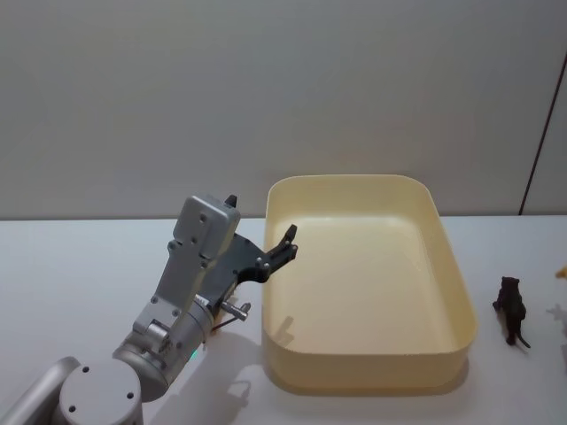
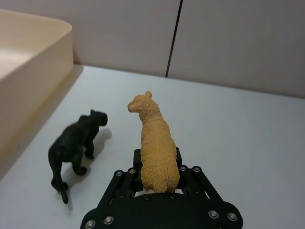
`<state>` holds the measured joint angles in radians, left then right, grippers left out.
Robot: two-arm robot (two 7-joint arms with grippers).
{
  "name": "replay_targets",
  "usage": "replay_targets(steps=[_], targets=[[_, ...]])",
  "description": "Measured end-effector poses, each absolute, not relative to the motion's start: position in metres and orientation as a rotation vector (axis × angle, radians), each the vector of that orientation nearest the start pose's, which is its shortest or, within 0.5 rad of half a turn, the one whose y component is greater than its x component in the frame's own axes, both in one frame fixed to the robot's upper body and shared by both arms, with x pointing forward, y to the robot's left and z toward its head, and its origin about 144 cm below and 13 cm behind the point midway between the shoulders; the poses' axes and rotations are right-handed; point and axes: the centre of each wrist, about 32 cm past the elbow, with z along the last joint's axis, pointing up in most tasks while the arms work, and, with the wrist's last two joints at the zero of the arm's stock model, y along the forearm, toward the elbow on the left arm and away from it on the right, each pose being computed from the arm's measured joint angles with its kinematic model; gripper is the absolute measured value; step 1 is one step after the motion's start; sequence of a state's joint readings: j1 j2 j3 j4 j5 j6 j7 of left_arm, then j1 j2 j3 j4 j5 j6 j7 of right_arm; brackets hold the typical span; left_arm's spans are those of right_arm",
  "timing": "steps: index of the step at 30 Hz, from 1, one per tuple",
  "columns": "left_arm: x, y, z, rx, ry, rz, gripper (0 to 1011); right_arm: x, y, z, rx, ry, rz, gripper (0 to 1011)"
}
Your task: Pick up the toy alternately with two hands and place it into the central storage box.
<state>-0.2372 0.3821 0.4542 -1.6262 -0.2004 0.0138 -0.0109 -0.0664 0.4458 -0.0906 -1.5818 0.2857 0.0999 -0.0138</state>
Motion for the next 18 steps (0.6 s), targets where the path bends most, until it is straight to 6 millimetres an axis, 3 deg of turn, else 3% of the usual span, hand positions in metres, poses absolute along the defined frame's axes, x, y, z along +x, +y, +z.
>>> replay_targets(steps=[18], targets=[[0.492,0.198,1.204,0.061,-0.268,1.124,1001,0.448,-0.311,1.188,-0.093,-0.133,-1.391,302]])
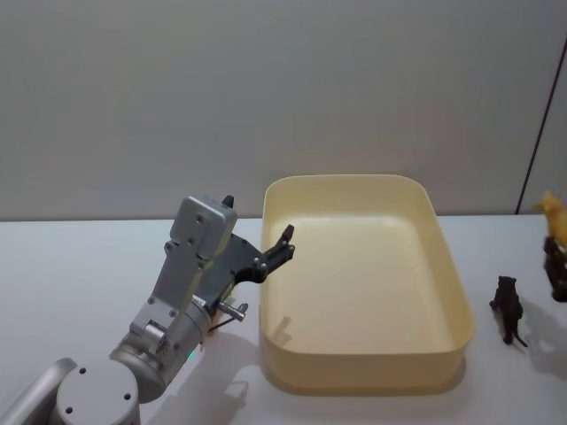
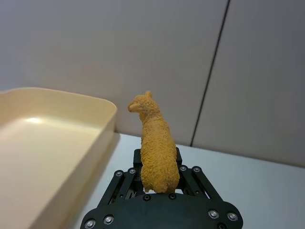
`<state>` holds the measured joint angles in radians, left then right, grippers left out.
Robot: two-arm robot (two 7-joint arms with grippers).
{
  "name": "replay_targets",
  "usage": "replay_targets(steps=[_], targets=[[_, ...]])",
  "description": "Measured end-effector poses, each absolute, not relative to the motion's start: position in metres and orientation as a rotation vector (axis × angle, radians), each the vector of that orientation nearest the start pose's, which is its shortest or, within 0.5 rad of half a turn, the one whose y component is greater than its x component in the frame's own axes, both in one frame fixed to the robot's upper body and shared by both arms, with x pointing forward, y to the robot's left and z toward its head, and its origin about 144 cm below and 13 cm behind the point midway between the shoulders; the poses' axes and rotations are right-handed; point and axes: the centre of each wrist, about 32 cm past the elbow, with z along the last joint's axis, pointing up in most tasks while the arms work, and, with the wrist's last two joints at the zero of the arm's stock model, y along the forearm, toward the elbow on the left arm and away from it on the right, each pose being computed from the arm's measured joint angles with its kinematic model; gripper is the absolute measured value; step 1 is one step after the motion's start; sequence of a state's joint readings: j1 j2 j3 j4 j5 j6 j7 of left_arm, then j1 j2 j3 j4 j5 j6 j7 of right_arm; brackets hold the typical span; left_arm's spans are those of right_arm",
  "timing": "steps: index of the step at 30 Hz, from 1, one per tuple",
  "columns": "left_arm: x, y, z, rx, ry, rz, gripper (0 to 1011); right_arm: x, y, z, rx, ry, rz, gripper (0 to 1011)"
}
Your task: Pick up the toy alternately with two hands and place it into the central storage box.
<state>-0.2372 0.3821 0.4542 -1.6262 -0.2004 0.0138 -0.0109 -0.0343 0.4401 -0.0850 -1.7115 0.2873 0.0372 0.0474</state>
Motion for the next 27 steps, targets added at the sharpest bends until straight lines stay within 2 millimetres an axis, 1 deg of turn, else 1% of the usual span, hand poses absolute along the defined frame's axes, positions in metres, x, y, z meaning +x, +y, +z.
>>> replay_targets(steps=[3,6,9,12,15,16,20,22,23,24,26,27], targets=[[0.492,0.198,1.204,0.061,-0.268,1.124,1001,0.451,-0.307,1.193,-0.081,-0.137,-1.364,302],[0.492,0.198,1.204,0.061,-0.268,1.124,1001,0.460,-0.297,1.201,-0.062,-0.139,-1.312,302],[0.492,0.198,1.204,0.061,-0.268,1.124,1001,0.466,-0.292,1.204,-0.062,-0.136,-1.280,303],[0.492,0.198,1.204,0.061,-0.268,1.124,1001,0.480,-0.279,1.207,-0.062,-0.126,-1.227,303],[0.492,0.198,1.204,0.061,-0.268,1.124,1001,0.489,-0.271,1.208,-0.067,-0.118,-1.197,303],[0.492,0.198,1.204,0.061,-0.268,1.124,1001,0.497,-0.264,1.208,-0.070,-0.109,-1.179,303],[0.492,0.198,1.204,0.061,-0.268,1.124,1001,0.515,-0.246,1.207,-0.093,-0.091,-1.129,310],[0.492,0.198,1.204,0.061,-0.268,1.124,1001,0.526,-0.236,1.206,-0.103,-0.081,-1.103,337],[0.492,0.198,1.204,0.061,-0.268,1.124,1001,0.526,-0.236,1.206,-0.103,-0.081,-1.103,371],[0.492,0.198,1.204,0.061,-0.268,1.124,1001,0.531,-0.232,1.206,-0.109,-0.076,-1.091,426],[0.492,0.198,1.204,0.061,-0.268,1.124,1001,0.539,-0.224,1.207,-0.119,-0.071,-1.070,482],[0.492,0.198,1.204,0.061,-0.268,1.124,1001,0.541,-0.222,1.207,-0.121,-0.070,-1.064,482]])
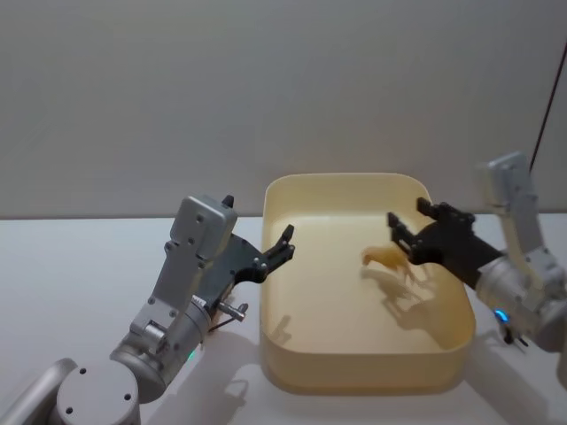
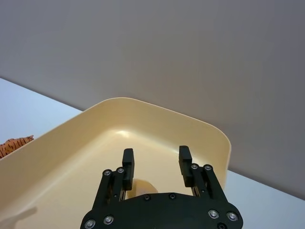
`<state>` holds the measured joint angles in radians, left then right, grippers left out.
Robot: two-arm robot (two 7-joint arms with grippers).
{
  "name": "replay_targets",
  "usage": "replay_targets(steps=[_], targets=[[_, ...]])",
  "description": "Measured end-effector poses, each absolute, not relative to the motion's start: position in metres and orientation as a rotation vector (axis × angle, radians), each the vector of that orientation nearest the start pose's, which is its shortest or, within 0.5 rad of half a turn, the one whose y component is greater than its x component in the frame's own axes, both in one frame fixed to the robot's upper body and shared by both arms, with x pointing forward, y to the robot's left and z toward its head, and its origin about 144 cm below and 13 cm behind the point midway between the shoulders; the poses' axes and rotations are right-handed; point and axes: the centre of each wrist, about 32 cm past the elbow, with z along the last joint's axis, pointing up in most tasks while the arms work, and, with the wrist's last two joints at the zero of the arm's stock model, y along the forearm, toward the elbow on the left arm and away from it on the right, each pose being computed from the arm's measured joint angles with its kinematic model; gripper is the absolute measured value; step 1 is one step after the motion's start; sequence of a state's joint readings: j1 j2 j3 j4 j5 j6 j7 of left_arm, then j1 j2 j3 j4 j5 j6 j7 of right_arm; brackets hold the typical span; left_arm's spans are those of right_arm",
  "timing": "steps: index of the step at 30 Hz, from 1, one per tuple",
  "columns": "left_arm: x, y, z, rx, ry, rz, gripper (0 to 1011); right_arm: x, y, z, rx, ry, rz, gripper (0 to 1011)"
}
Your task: Pick up the toy alternately with two hands and place it into the central storage box.
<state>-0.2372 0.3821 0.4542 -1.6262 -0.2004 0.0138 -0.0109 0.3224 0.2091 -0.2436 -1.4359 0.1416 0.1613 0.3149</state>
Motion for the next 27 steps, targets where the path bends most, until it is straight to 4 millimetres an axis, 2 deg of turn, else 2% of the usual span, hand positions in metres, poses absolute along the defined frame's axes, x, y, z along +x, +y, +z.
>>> replay_targets(steps=[3,5,7,8,10,11,13,17,27], targets=[[0.492,0.198,1.204,0.061,-0.268,1.124,1001,0.548,-0.214,1.208,-0.130,-0.066,-1.044,607],[0.492,0.198,1.204,0.061,-0.268,1.124,1001,0.550,-0.212,1.208,-0.134,-0.065,-1.037,645],[0.492,0.198,1.204,0.061,-0.268,1.124,1001,0.552,-0.209,1.208,-0.137,-0.064,-1.029,748],[0.492,0.198,1.204,0.061,-0.268,1.124,1001,0.552,-0.209,1.208,-0.137,-0.065,-1.028,761],[0.492,0.198,1.204,0.061,-0.268,1.124,1001,0.552,-0.210,1.209,-0.136,-0.066,-1.030,812],[0.492,0.198,1.204,0.061,-0.268,1.124,1001,0.552,-0.211,1.209,-0.135,-0.067,-1.032,873],[0.492,0.198,1.204,0.061,-0.268,1.124,1001,0.549,-0.217,1.211,-0.127,-0.071,-1.043,889],[0.492,0.198,1.204,0.061,-0.268,1.124,1001,0.543,-0.229,1.213,-0.111,-0.077,-1.072,998],[0.492,0.198,1.204,0.061,-0.268,1.124,1001,0.510,-0.273,1.219,-0.069,-0.075,-1.171,1001]])
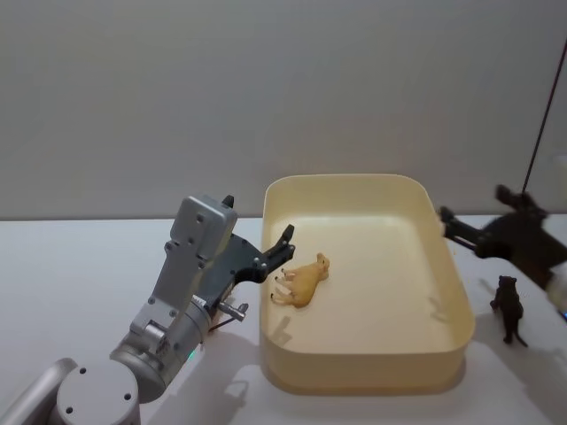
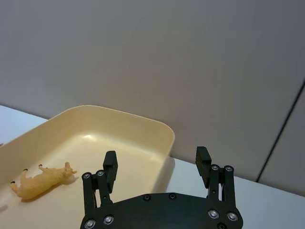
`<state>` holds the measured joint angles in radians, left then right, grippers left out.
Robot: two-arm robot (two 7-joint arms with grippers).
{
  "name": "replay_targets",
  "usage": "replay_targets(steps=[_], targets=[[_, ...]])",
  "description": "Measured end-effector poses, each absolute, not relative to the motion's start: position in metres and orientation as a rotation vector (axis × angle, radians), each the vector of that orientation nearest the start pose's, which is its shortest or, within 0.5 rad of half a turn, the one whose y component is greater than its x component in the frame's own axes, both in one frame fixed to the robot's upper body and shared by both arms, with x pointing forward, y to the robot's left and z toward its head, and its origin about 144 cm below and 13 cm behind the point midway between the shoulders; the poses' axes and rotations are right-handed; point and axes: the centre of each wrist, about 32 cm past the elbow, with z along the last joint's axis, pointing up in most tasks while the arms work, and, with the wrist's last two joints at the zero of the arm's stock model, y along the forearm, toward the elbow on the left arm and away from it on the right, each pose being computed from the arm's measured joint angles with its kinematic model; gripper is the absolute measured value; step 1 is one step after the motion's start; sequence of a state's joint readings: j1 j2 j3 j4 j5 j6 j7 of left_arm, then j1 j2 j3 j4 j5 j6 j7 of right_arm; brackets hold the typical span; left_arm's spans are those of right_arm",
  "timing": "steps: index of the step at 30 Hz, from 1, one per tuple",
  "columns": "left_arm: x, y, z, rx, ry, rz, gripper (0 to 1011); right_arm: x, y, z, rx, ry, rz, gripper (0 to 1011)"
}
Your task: Pick up the toy alternately with two hands and place it into the central storage box.
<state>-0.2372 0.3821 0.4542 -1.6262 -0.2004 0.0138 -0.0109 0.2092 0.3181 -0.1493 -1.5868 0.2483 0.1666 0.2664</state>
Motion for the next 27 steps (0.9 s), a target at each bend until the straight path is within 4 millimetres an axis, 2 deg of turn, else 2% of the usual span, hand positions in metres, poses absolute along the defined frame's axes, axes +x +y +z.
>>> replay_targets(steps=[11,20,27], targets=[[0.492,0.198,1.204,0.061,-0.268,1.124,1001,0.468,-0.305,1.218,-0.097,-0.019,-1.235,1001],[0.492,0.198,1.204,0.061,-0.268,1.124,1001,0.447,-0.319,1.209,-0.154,0.037,-1.276,1001],[0.492,0.198,1.204,0.061,-0.268,1.124,1001,0.439,-0.323,1.202,-0.194,0.068,-1.292,1001]])
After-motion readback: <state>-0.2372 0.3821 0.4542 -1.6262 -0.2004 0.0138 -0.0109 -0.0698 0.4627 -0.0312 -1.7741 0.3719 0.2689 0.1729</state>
